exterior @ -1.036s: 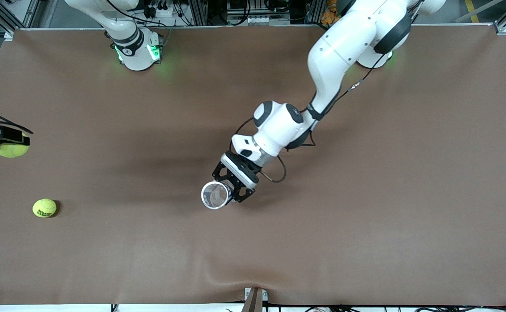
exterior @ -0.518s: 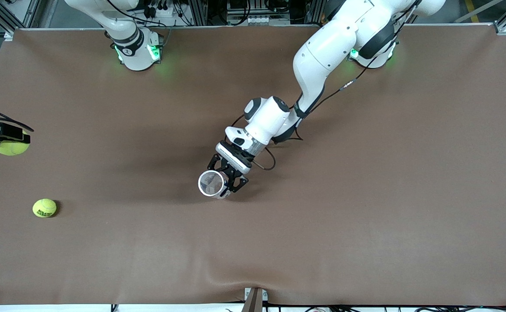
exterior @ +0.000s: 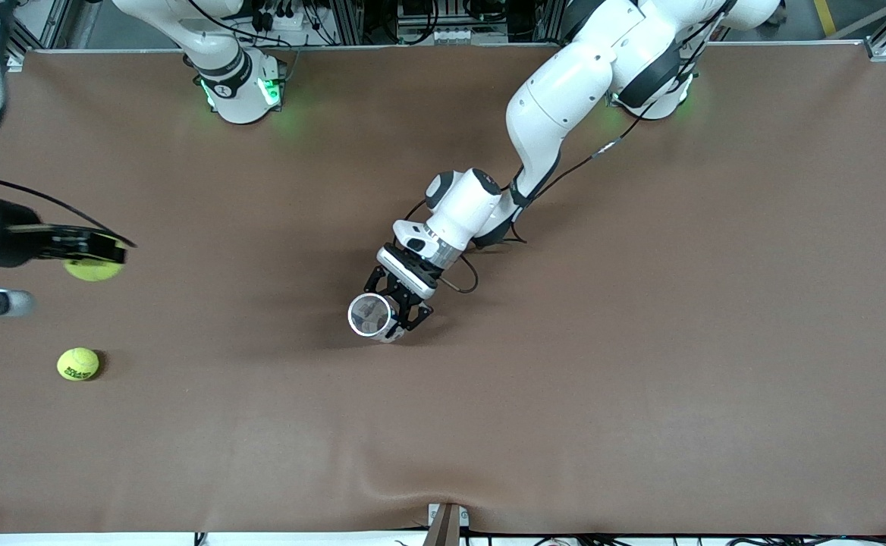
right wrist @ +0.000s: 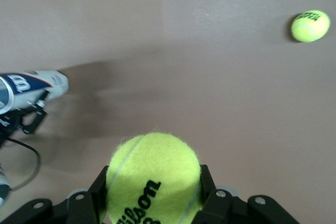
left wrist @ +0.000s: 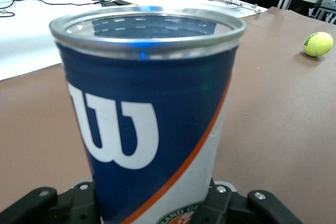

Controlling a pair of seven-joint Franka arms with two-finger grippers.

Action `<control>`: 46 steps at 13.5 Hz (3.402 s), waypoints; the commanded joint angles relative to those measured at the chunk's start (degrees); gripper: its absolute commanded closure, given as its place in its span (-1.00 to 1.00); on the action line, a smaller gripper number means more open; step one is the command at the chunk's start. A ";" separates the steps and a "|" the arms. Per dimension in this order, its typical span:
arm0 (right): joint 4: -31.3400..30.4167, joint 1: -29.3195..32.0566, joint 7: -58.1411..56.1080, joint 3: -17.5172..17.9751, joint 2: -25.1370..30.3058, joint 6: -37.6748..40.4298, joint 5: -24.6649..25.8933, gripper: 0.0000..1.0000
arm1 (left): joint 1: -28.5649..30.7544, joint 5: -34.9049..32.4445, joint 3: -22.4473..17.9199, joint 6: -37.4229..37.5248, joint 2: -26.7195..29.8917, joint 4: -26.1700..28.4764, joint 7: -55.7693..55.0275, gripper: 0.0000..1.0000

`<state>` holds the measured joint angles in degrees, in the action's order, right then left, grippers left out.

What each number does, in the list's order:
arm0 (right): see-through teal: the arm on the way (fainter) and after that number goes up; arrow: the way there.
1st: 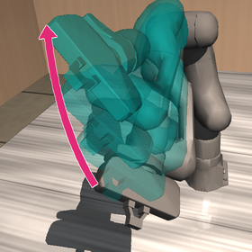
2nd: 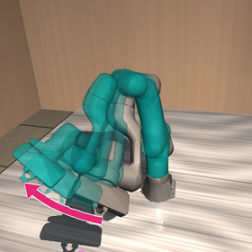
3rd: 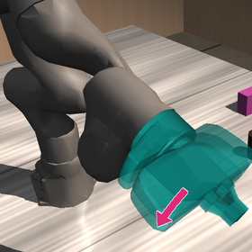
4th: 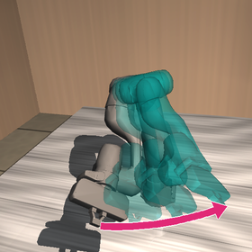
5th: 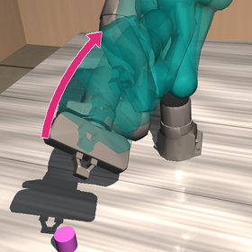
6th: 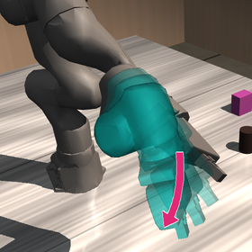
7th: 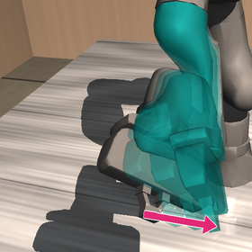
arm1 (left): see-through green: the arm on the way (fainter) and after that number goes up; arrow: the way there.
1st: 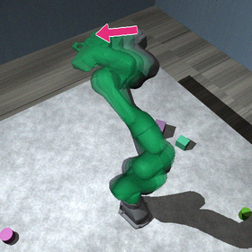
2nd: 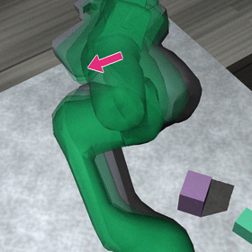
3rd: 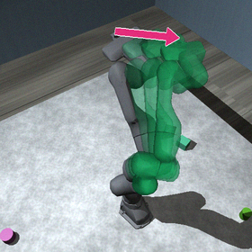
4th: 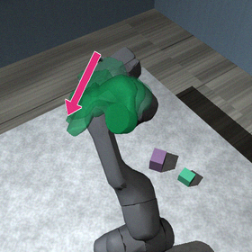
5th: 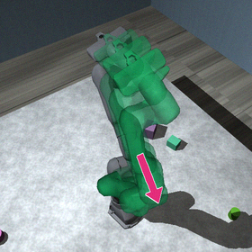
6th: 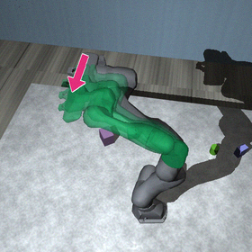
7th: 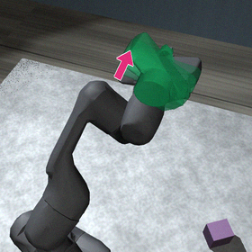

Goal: Insert tennis ball vertically with right arm
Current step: 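Carry the ball over the can opening with the right gripper, then release the ball into the can with the right gripper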

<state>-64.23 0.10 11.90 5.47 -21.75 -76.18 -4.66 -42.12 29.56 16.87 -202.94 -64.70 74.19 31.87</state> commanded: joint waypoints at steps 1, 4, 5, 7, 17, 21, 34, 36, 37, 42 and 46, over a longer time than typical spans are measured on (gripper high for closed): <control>0.07 0.16 10.99 7.16 -0.74 -2.30 4.02 1.00 | -1.03 0.94 -0.52 -0.62 -1.12 -0.98 -0.32 -0.37; -3.43 -0.45 24.00 13.94 -1.97 -10.62 5.88 1.00 | -1.03 0.85 -0.61 -0.62 -1.13 -0.98 -0.32 -0.52; -4.76 -0.98 28.22 15.79 -2.76 -14.14 7.02 1.00 | -1.03 0.85 -0.61 -0.62 -1.21 -0.89 -0.32 -0.56; -5.73 -2.12 36.31 19.74 -5.57 -19.51 11.31 1.00 | -1.03 0.77 -0.70 -0.62 -1.21 -0.80 -0.32 -0.62; -7.93 -7.75 57.96 26.00 -15.60 -32.80 25.57 1.00 | -0.94 0.77 -0.70 -0.62 -1.30 -0.54 -0.32 -0.61; -9.24 -8.89 58.76 26.09 -16.57 -33.95 25.75 1.00 | -0.94 0.77 -0.70 -0.62 -1.30 -0.54 -0.32 -0.57; -12.42 -8.55 60.87 27.23 -17.01 -35.45 25.05 -1.00 | -1.03 0.77 -0.70 -0.62 -1.30 -0.54 -0.32 -0.56; -11.89 -7.49 60.26 28.19 -16.48 -34.83 24.96 -1.00 | -1.03 0.77 -0.70 -0.62 -1.30 -0.54 -0.32 -0.56; -11.80 -6.27 60.17 29.68 -16.31 -33.61 25.05 -1.00 | -1.03 0.77 -0.70 -0.62 -1.30 -0.54 -0.32 -0.56; -9.60 -4.76 58.77 31.19 -15.60 -28.15 24.96 -1.00 | -1.03 0.77 -0.70 -0.62 -1.30 -0.54 -0.32 -0.56; -12.06 -4.85 55.69 30.92 -16.04 -27.36 25.40 -1.00 | -1.03 0.77 -0.70 -0.62 -1.30 -0.54 -0.32 -0.56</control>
<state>-74.45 -5.52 68.63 35.43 -37.84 -103.87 19.32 -42.52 29.56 16.70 -203.19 -64.90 74.56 31.87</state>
